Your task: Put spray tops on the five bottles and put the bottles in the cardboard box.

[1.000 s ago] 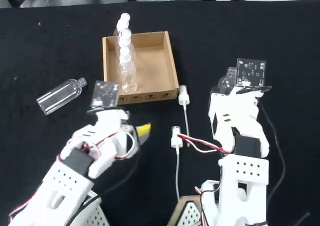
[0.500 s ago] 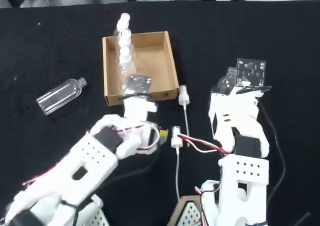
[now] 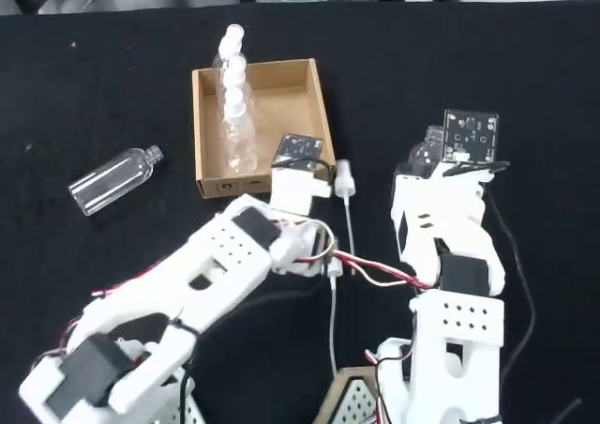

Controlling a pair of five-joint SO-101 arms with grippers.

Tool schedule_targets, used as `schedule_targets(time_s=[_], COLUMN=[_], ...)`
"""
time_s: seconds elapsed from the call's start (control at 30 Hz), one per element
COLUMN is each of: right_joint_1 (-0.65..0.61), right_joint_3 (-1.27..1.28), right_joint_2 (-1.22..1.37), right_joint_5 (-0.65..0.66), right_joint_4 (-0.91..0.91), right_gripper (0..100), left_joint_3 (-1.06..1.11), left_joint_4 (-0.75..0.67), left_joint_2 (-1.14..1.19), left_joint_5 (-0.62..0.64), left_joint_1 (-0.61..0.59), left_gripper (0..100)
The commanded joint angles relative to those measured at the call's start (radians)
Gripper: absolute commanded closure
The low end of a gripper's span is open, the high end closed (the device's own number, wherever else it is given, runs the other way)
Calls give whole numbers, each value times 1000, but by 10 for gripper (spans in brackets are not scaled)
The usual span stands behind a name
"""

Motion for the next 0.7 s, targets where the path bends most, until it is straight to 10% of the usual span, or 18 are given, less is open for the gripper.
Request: schedule_targets(time_s=[0.0,0.67], right_joint_1=[35,57], right_joint_3=[-8,-16], right_joint_2=[-33,-36], right_joint_5=[-9,-9], right_joint_4=[-29,-31], right_gripper=[878,878], left_joint_3=[-104,-262], left_joint_4=[-6,-3], left_joint_2=[41,358], left_joint_5=[8,8], left_joint_1=[8,61], left_gripper=[787,788])
